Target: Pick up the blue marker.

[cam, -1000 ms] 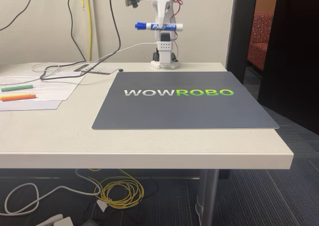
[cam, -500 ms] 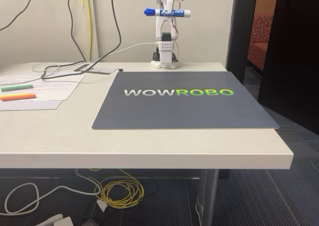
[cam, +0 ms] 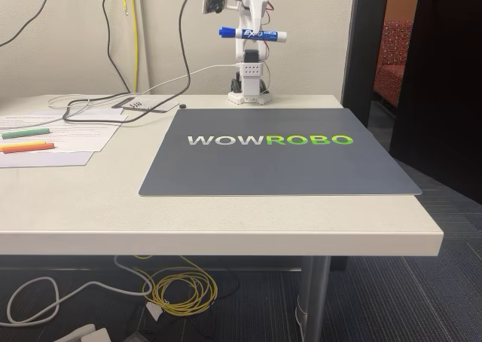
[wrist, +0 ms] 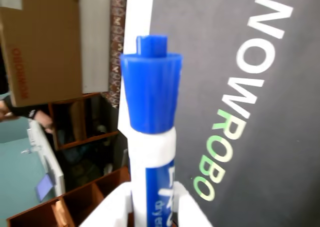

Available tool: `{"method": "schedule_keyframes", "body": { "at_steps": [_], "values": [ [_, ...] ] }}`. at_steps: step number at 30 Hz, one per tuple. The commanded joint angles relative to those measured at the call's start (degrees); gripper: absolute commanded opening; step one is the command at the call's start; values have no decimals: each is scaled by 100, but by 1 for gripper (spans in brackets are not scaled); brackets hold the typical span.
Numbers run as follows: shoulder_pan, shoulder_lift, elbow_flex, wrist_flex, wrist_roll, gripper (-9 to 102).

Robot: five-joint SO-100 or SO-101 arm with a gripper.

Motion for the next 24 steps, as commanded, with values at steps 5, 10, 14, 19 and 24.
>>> {"method": "schedule_keyframes", "body": {
  "at_steps": [5,10,14,19,24],
  "values": [
    [-62,422,105,-615,-18,0],
    [-62,483,105,-791,26,0],
    [-62,510,193,-844,141,0],
    [-44,545,202,-782,615,0],
    [-35,536,237,-844,650,0]
  ]
}}
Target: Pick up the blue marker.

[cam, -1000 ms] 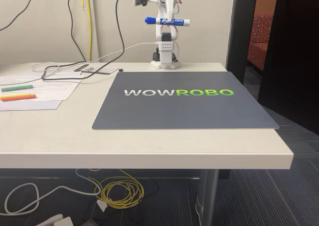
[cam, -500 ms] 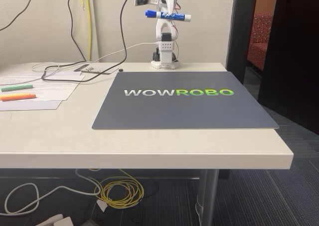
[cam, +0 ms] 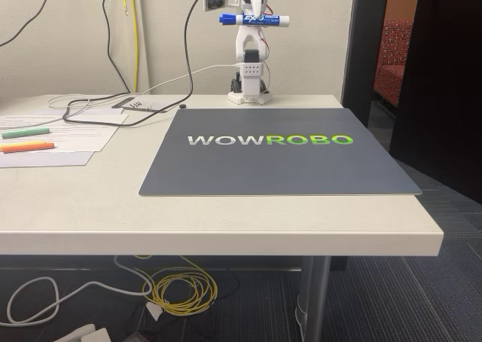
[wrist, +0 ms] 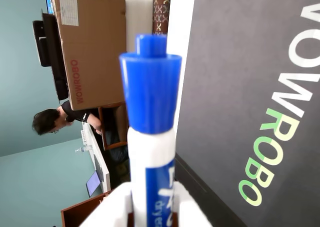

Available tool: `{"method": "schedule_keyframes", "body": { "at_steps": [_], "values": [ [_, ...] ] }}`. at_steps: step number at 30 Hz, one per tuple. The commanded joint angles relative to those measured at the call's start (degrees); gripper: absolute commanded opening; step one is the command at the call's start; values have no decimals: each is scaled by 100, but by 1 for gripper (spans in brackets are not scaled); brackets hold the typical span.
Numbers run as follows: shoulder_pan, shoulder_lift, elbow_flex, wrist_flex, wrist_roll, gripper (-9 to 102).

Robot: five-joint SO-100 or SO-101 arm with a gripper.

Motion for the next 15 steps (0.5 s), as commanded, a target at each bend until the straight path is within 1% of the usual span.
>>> {"method": "schedule_keyframes", "body": {
  "at_steps": [1,15],
  "values": [
    [-26,105,-9,-123,26,0],
    [35,105,70,-237,70,0]
  ]
}}
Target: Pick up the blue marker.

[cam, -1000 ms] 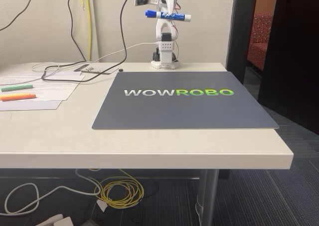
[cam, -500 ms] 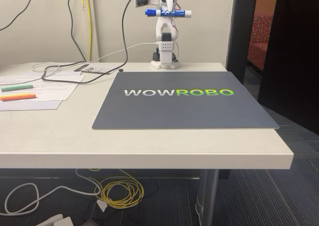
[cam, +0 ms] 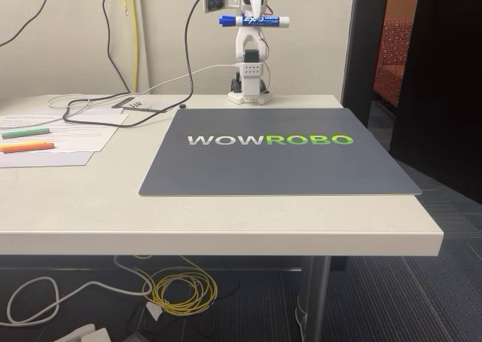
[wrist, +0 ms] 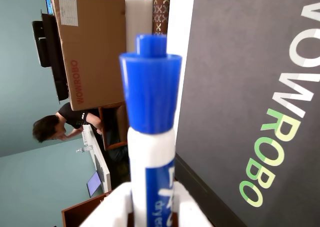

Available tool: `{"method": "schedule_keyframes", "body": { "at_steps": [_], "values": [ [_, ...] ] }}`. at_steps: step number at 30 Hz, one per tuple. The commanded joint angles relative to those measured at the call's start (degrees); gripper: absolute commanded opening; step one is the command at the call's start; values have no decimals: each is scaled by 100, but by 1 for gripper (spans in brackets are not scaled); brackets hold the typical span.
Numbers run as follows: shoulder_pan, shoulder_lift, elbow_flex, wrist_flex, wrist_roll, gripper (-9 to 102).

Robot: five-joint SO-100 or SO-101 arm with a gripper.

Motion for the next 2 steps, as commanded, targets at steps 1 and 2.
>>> {"method": "schedule_keyframes", "body": {
  "at_steps": [1,2],
  "values": [
    [35,105,-18,-167,35,0],
    [35,105,-18,-176,44,0]
  ]
}}
